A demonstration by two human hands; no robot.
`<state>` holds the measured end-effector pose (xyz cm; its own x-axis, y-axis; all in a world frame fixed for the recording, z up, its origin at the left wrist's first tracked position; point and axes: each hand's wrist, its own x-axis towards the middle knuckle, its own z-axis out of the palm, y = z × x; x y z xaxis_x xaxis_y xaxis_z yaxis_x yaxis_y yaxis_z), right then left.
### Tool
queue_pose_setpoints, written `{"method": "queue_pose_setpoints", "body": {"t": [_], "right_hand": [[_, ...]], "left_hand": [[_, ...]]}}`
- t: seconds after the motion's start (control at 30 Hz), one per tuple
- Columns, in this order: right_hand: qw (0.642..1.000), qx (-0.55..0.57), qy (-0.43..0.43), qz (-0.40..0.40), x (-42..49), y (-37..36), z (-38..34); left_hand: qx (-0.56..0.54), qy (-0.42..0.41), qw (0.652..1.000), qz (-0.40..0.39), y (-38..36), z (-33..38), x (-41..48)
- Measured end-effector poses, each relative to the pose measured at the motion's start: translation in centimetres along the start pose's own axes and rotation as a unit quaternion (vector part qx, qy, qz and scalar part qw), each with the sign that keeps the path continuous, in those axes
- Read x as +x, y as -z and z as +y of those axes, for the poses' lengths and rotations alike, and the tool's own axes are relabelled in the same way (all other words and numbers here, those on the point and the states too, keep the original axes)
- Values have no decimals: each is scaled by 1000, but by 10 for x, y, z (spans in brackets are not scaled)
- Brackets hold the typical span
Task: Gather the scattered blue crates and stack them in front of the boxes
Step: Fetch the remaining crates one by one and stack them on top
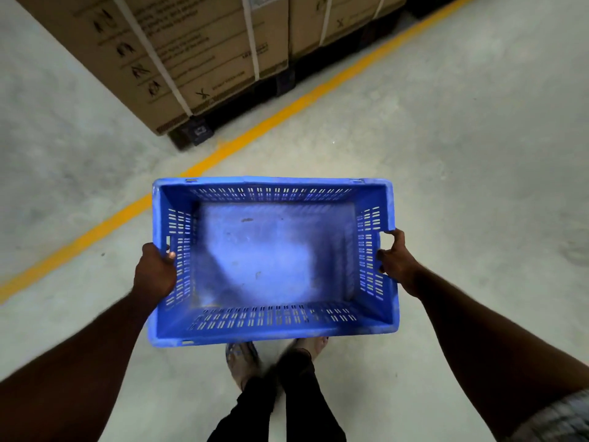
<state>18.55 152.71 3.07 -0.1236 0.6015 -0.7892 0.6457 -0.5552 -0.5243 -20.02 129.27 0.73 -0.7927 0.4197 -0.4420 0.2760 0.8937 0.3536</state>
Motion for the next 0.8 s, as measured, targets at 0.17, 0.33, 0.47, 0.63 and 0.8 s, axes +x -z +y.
{"method": "queue_pose_setpoints", "body": {"t": [0.17,0.33,0.47,0.63,0.8], "right_hand": [[999,-34,18,-28,-42,-13,-14],[993,-109,26,-34,-98,-44,-24],[986,-155,38,-55,-148,-72,-32],[963,-241,70,-100,-235,-131,-33],[944,-288,113,-113,-314,-195,-39]], "left_hand": [[-77,40,996,-22,28,-62,-26],[-137,108,984,-43,53,-179,-45],[-187,114,975,-19,80,-243,-80],[-173,136,974,56,156,-278,-180],[-208,178,957,101,206,-352,-252]]}}
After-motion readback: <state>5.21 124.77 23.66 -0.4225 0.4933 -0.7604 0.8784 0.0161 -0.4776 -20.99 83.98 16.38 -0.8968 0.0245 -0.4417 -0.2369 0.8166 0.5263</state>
